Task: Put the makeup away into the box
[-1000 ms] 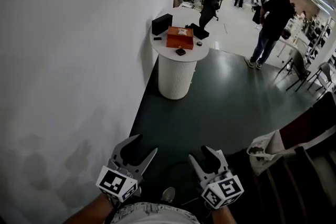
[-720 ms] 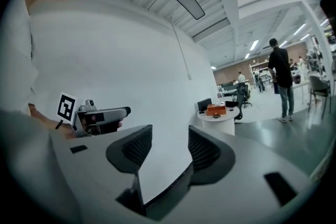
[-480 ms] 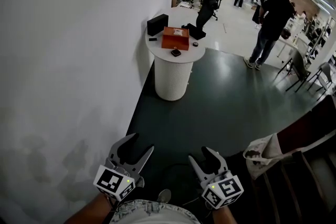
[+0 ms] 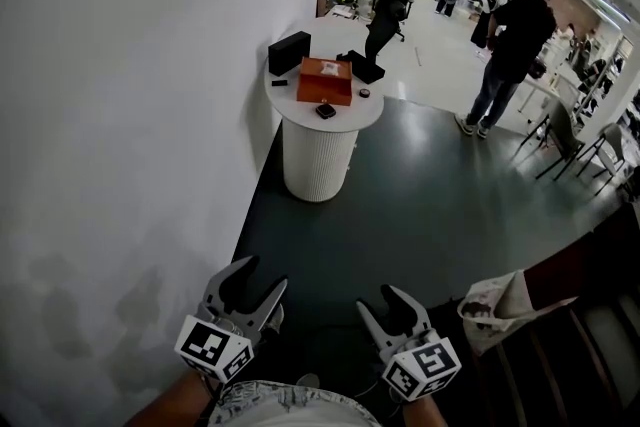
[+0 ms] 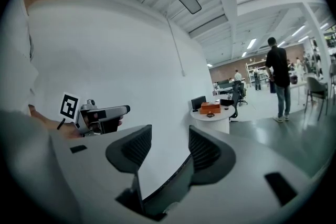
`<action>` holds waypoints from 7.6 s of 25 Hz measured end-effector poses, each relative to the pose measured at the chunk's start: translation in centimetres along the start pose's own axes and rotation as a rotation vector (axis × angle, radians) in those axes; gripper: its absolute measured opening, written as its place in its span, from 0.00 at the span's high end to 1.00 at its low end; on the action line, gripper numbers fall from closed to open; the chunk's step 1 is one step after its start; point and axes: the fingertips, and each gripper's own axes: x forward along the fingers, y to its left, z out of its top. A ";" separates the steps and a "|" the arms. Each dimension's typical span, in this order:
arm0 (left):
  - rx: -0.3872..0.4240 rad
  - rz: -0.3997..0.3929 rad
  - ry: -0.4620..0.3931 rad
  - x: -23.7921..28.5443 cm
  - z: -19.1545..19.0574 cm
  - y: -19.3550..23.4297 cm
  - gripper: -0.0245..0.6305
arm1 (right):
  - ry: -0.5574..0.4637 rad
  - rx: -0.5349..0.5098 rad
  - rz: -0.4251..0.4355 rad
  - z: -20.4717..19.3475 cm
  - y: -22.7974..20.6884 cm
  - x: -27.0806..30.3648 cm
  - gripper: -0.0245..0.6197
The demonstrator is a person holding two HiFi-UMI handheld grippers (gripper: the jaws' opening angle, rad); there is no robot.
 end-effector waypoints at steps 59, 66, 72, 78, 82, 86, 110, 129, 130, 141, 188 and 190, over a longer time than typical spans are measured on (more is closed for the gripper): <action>-0.013 -0.031 0.080 38.4 1.7 34.5 0.59 | 0.046 0.033 0.031 15.0 -21.6 46.7 0.62; -0.009 0.010 0.112 46.1 1.4 35.4 0.59 | 0.076 0.048 0.071 16.6 -29.1 50.3 0.62; -0.006 0.058 0.126 51.1 1.3 36.5 0.59 | 0.101 0.054 0.114 17.4 -33.7 53.2 0.62; 0.001 0.084 0.139 54.0 1.2 36.9 0.59 | 0.105 0.058 0.141 18.2 -36.7 55.2 0.62; 0.001 0.093 0.151 55.3 1.0 37.3 0.59 | 0.106 0.062 0.146 18.6 -38.0 56.1 0.62; -0.002 0.091 0.164 56.7 0.6 37.7 0.59 | 0.119 0.055 0.143 18.4 -39.0 56.8 0.62; -0.051 -0.109 0.324 61.6 -7.2 43.0 0.59 | 0.274 0.058 -0.021 10.6 -40.8 63.4 0.60; -0.128 -0.087 0.406 59.8 -12.7 45.7 0.59 | 0.485 -0.002 0.009 2.0 -40.5 67.8 0.50; -0.131 -0.083 0.411 59.6 -12.9 45.9 0.59 | 0.496 -0.008 0.007 1.5 -40.6 68.0 0.50; -0.165 -0.059 0.433 58.5 -15.0 47.2 0.59 | 0.589 -0.077 0.015 -1.7 -40.3 69.6 0.42; -0.177 0.046 0.343 59.5 -10.6 51.9 0.59 | 0.553 -0.187 0.079 7.5 -40.3 75.0 0.43; -0.179 0.061 0.344 59.5 -10.7 52.6 0.59 | 0.564 -0.163 0.099 7.2 -40.2 76.2 0.43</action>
